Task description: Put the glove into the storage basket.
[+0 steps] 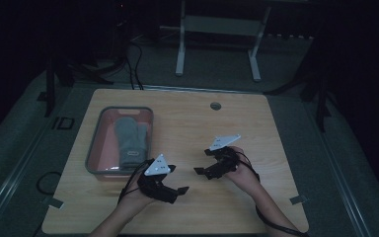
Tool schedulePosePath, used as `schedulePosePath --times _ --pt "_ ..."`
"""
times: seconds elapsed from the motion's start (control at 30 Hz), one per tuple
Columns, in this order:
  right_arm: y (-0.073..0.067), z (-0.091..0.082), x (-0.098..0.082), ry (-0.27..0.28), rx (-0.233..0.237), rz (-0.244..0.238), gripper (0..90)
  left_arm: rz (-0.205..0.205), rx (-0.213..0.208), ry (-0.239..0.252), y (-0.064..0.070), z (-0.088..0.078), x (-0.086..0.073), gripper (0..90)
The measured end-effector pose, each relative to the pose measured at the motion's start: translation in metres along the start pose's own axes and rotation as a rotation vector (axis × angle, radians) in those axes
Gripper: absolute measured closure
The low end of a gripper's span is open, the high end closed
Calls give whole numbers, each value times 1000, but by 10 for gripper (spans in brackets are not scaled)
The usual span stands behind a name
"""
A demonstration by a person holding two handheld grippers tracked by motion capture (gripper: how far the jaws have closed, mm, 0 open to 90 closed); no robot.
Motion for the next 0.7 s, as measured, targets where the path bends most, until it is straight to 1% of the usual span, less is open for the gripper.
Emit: schedulePosePath --times 0.03,0.13,0.2,0.27,0.33,0.4,0.43,0.47,0.63,0.7 --pt "2 -1 -3 2 -2 -4 142 -1 -5 -7 1 3 -2 151" --pt "7 -4 -12 2 -3 9 142 3 -14 -23 4 9 -7 151" --pt "10 -6 -17 2 -6 12 142 6 -16 -24 5 11 -9 151" --pt "13 -8 -22 13 -15 12 142 19 -28 -34 8 17 -13 151" --pt "16 -10 -27 28 -35 7 141 19 -38 -39 11 21 -16 151" --pt "18 -11 -33 40 -33 14 141 27 -46 -31 13 25 -19 151" --pt "19 -12 -36 41 -31 16 141 27 -46 -31 13 25 -19 151" --pt "19 -12 -39 45 -34 16 141 36 -51 -37 16 28 -22 151" --pt "23 -12 -55 17 -37 9 140 29 -66 -48 18 32 -25 151" --pt "23 -14 -61 13 -40 13 140 32 -62 -50 19 33 -27 151"
Point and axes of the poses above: each handheld gripper's, and its own axes: z roughly forward along the jaws, x roughly out of its top, y roughly to its right, the point moved 5 cm from there along z, roughly forward along the jaws, and after that the axes turned 14 degrees about z, right-handed, at the moved point
